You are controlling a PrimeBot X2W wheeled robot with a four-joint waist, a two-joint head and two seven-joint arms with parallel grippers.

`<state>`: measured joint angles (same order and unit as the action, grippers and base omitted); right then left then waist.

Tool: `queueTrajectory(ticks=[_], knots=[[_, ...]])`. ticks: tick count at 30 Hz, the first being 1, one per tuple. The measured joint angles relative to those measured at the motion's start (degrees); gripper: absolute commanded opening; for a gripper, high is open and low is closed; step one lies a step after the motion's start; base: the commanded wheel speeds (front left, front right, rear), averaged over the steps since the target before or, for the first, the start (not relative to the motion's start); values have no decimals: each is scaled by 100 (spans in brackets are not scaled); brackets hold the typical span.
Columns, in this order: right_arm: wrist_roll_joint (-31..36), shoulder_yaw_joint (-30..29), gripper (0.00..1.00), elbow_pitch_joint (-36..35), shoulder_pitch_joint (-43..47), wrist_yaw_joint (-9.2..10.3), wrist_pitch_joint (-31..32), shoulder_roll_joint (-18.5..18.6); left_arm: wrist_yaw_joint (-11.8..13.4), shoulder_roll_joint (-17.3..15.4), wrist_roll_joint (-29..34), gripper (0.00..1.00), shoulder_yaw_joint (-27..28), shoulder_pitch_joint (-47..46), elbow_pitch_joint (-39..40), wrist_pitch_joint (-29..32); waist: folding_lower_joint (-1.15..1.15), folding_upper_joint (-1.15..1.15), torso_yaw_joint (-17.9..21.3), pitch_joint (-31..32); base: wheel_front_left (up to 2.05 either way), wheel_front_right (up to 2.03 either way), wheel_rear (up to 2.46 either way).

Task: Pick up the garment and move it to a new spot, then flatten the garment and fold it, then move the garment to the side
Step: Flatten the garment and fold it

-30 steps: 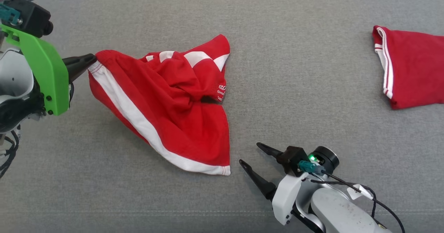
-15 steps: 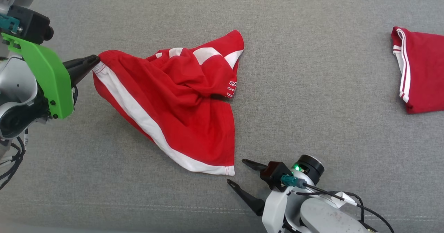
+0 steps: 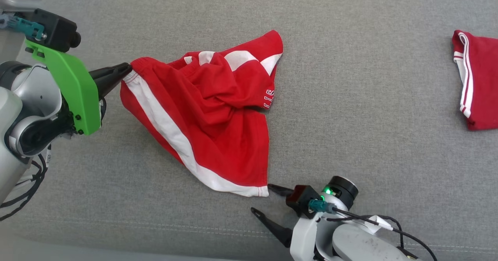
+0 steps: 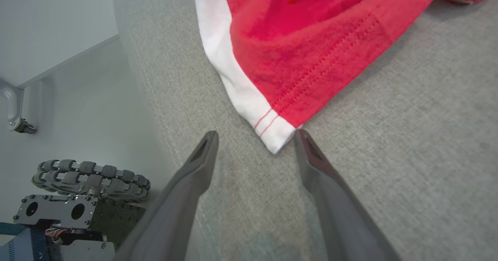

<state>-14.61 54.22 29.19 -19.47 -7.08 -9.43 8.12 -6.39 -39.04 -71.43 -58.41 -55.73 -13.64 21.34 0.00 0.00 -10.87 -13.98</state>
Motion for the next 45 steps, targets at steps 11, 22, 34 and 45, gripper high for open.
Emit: queueTrajectory(ticks=[11, 22, 34, 45], knots=[[-266, 177, 74, 102, -143, -5, 38, -48, -22, 14, 1, 0, -15, 12, -89, -104, 0, 0, -78, 66, 0, 0, 0], [-620, 32, 0, 281, -226, -5, -33, -44, -66, 10, -4, 0, -56, 148, -153, -147, 0, 0, -24, 144, 0, 0, 0], [-714, 68, 100, 294, -494, -5, -51, 118, -68, -8, -45, 0, -64, 152, -166, -172, 0, 0, 53, 169, 0, 0, 0], [-910, 603, 100, 305, -387, -5, 118, -64, -74, -7, -45, 0, -81, 152, -132, -171, 0, 0, 33, 117, 0, 0, 0]])
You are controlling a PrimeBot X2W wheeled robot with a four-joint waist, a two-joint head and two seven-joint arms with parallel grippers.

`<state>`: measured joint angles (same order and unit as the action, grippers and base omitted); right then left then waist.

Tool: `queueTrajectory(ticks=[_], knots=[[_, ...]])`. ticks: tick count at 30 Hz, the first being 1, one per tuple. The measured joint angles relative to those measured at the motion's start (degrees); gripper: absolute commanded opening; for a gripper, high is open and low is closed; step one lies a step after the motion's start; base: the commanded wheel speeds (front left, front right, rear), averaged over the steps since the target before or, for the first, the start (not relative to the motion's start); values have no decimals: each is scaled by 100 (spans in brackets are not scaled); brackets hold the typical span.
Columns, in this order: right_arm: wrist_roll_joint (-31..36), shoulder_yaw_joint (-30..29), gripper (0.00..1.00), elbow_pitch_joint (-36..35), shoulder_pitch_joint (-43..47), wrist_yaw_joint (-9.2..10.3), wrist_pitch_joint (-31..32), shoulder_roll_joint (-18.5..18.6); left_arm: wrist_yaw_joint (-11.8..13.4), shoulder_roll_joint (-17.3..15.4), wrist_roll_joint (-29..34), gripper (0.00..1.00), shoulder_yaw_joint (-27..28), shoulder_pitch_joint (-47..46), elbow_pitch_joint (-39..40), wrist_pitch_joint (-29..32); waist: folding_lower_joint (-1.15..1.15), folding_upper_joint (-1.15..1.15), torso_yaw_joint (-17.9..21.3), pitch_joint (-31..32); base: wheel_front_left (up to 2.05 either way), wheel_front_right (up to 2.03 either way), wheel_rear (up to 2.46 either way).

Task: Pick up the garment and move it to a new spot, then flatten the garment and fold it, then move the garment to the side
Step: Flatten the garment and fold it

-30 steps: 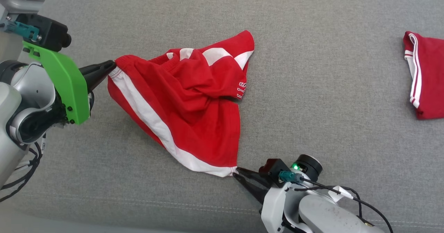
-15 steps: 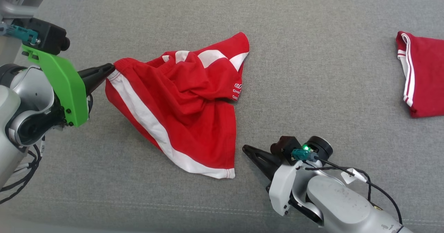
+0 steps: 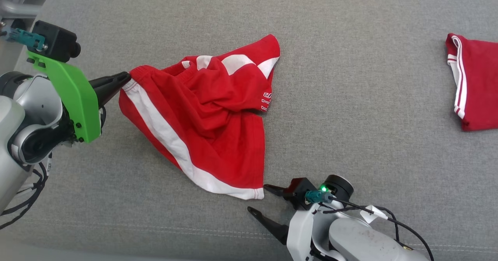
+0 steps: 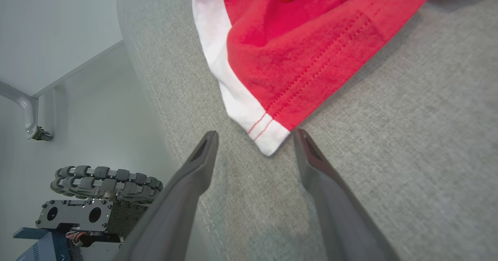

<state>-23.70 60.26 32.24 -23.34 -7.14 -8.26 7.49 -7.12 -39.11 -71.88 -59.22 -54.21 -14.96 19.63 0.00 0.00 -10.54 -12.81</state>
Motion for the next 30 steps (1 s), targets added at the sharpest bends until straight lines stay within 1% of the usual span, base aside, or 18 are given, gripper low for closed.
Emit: queueTrajectory(ticks=[16, 24, 25, 26, 28, 29, 30], knots=[[65, -9, 100, 179, -289, -3, 100, 16, 0, 13, -5, 0, -7, -3, 45, -1, 0, 0, -72, -134, 0, 0, 0], [252, 226, 100, 292, -495, -35, 305, 37, 0, 68, -5, 0, -23, -5, 46, -51, 0, 0, -105, -159, 0, 0, 0], [252, 259, 99, 294, -505, -35, 344, 38, 0, 75, -5, 0, -26, -5, 45, -51, 0, 0, -108, -159, 0, 0, 0], [252, 303, 78, 298, -530, -35, 369, 40, 0, 82, -5, 0, -30, -5, 45, -51, 0, 0, -111, -158, 0, 0, 0], [252, 338, 15, 300, -556, -35, 404, 38, -1, 93, -5, 0, -40, -5, 42, -52, 0, 0, -116, -155, 0, 0, 0], [252, 358, 0, 303, -560, -35, 414, 38, -1, 97, -5, 0, -45, -5, 40, -53, 0, 0, -119, -152, 0, 0, 0], [249, 385, 0, 303, -570, -33, 427, 38, 0, 99, -5, 0, -47, -5, 38, -54, 0, 0, -121, -149, 0, 0, 0]])
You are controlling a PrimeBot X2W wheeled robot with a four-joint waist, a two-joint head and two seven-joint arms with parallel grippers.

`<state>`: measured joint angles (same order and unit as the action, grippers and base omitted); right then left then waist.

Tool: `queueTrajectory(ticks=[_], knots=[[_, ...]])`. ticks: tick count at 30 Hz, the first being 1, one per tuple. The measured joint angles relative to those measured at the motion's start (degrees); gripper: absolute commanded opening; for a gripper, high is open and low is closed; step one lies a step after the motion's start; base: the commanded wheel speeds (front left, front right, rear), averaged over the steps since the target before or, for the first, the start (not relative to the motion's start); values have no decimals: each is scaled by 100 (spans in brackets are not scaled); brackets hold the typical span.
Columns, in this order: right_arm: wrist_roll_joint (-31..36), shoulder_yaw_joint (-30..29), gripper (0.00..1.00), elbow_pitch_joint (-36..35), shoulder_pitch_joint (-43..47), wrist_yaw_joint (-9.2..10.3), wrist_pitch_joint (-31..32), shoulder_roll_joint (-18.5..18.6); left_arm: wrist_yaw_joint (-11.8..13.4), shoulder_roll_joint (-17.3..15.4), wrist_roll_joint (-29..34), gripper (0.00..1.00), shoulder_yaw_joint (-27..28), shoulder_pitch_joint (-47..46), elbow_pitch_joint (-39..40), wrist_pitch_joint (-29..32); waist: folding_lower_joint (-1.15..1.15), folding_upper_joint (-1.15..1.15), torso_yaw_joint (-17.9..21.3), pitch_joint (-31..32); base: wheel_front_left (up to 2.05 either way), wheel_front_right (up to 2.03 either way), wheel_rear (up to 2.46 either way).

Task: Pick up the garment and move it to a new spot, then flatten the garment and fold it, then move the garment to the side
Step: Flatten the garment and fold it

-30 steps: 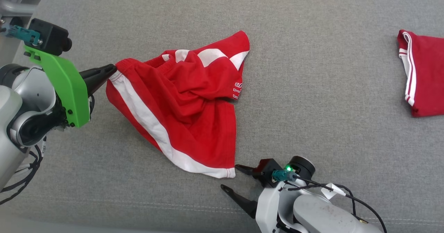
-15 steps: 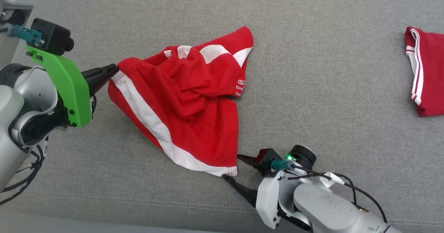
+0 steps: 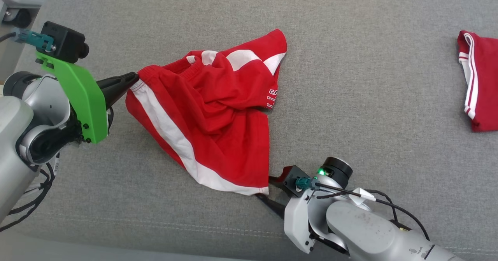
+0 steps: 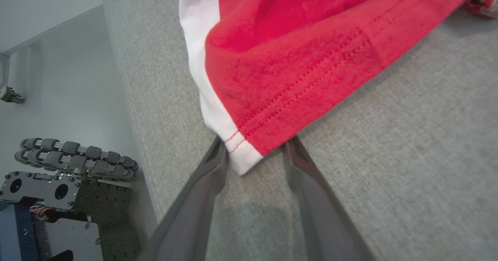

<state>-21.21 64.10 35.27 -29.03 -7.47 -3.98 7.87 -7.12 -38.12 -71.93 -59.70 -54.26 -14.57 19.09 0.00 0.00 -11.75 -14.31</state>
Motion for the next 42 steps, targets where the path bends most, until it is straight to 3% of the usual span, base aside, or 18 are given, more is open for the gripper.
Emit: queueTrajectory(ticks=[10, 16, 23, 31, 34, 35, 37, 40, 42], knots=[[-723, -51, 0, -208, -8, -2, 176, 83, -1, -147, -156, 0, 77, 27, -112, -181, 0, 0, 92, 70, 0, 0, 0], [-1447, -666, 0, -706, -15, -2, 152, 644, -1, -249, -308, 0, 291, 148, -59, -461, 0, 0, 273, 195, 0, 0, 0], [-2215, -928, 0, -1588, 35, -2, 258, 1169, -1, -349, -569, 0, 335, 570, 495, -799, 0, 0, 551, 429, 0, 0, 0], [-3566, -1439, 0, -3323, 923, -1, 266, 1893, -1, -726, -872, 0, 244, 1355, 1963, -1113, 0, 0, 899, 830, 0, 0, 0], [-3897, -1833, 0, -4165, 1254, -1, 159, 2332, -1, -953, -959, 0, 270, 1440, 2603, -1174, 0, 0, 1003, 1007, 0, 0, 0], [-3960, -2117, 0, -4706, 1366, -1, 89, 2685, -1, -1139, -973, 0, 387, 1440, 2961, -1241, 0, 0, 1067, 1117, 0, 0, 0], [-4040, -2405, 0, -5357, 1454, 16, -26, 3031, -1, -1380, -1082, 0, 573, 1440, 3300, -1335, 0, 0, 1137, 1215, 0, 0, 0], [-4220, -2860, 0, -6391, 1548, 109, -153, 3464, -1, -1688, -1443, 0, 898, 1448, 3723, -1514, 0, 0, 1268, 1314, 0, 0, 0], [-4482, -3233, 0, -6907, 1694, 300, -163, 3772, 18, -1919, -1733, 0, 1048, 1559, 3835, -1547, 0, 0, 1362, 1352, 0, 0, 0]])
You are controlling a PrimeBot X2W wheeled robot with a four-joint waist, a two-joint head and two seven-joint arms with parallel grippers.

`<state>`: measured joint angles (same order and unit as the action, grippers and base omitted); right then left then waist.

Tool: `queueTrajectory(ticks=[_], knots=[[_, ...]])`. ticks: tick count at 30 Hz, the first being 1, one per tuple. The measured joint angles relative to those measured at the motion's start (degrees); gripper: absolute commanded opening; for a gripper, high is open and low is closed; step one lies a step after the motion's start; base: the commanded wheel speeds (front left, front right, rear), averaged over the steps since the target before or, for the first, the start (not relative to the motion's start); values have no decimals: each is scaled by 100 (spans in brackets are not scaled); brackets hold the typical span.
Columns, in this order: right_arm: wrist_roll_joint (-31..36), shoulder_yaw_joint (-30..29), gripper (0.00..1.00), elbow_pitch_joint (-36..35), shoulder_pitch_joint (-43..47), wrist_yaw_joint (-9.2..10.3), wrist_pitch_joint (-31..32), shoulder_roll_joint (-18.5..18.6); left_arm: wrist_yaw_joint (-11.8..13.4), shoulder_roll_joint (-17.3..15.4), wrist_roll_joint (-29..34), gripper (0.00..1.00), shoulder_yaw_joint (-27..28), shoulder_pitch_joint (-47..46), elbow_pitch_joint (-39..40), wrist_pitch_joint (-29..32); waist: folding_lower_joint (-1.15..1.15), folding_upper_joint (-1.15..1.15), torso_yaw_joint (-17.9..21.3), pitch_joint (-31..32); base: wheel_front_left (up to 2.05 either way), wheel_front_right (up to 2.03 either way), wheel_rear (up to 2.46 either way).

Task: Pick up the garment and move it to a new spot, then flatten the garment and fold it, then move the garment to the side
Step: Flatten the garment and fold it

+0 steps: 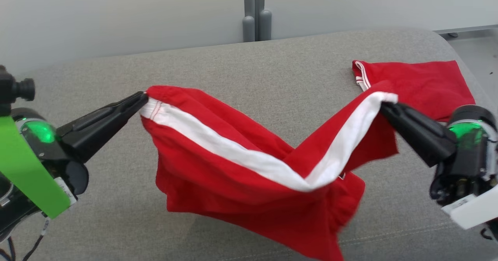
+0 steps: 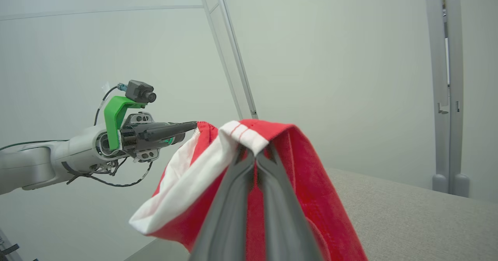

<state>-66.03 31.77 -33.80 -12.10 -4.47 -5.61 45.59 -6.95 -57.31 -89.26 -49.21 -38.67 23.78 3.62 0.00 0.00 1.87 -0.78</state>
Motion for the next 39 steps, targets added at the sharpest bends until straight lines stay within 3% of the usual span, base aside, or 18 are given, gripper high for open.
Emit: queueTrajectory(ticks=[3, 6, 10, 14, 23, 29, 34, 37, 39], knots=[[-346, -474, 0, -182, 344, 459, 42, 563, 218, -360, -274, 0, 80, 303, 14, -75, 0, 0, 117, -13, 0, 0, 0], [-898, -602, 0, -438, 678, 583, 201, 756, 272, -456, -638, 0, 100, 495, 232, -123, 0, 0, 183, -131, 0, 0, 0], [-1278, -942, 0, -544, 991, 809, 210, 1035, 382, -655, -673, 0, 109, 583, 305, -158, 0, 0, 223, -382, 0, 0, 0], [-1462, -1279, 0, -827, 1194, 862, 49, 1173, 452, -887, -627, 0, 113, 611, 486, -166, 0, 0, 222, -687, 0, 0, 0], [-1647, -1623, 0, -970, 1675, 860, -172, 1368, 393, -993, -569, 0, 62, 845, 664, -315, 0, 0, 192, -922, 0, 0, 0], [-1963, -1742, 0, -1032, 1802, 911, 137, 1844, 393, -1273, -826, 0, 160, 821, 1043, -43, 0, 0, 154, -986, 0, 0, 0], [-2399, -1731, 0, -704, 1122, 831, 619, 1878, 502, -1173, -1116, 0, 153, 457, 525, 523, 0, 0, 118, -1213, 0, 0, 0], [-2741, -1745, 0, -281, 196, 873, 871, 1578, 738, -660, -1335, 0, 214, -70, -87, 822, 0, 0, 69, -1413, 0, 0, 0], [-2858, -1952, 0, 170, -599, 1035, 820, 1158, 958, -230, -1289, 0, 366, -594, -469, 896, 0, 0, 23, -1555, 0, 0, 0]])
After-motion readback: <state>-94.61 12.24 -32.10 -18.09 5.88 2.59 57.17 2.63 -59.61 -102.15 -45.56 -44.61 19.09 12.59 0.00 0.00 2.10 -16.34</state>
